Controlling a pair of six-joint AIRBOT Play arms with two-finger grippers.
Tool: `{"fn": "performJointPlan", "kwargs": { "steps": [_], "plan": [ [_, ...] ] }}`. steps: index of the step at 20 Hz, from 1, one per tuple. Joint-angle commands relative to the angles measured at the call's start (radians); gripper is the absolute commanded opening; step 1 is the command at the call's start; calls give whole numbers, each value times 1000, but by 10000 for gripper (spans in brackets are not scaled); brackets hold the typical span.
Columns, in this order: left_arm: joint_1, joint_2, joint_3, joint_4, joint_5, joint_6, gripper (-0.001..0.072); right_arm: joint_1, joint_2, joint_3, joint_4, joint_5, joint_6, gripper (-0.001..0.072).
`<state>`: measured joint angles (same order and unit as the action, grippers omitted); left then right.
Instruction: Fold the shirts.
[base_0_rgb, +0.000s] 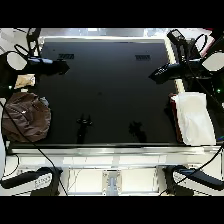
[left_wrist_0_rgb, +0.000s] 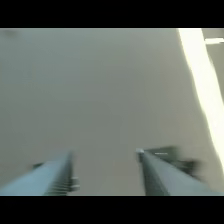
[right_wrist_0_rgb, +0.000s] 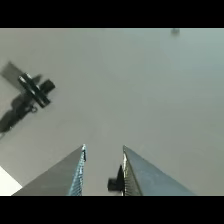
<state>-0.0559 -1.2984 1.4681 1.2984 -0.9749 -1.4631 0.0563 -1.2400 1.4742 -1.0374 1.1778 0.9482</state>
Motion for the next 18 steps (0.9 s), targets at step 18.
{"fn": "performJointPlan", "kwargs": {
  "steps": [18],
  "plan": [
    [262, -422, -3, 247, -409, -385, 516, 0, 3, 1, 214, -2, -15, 273]
  ]
}}
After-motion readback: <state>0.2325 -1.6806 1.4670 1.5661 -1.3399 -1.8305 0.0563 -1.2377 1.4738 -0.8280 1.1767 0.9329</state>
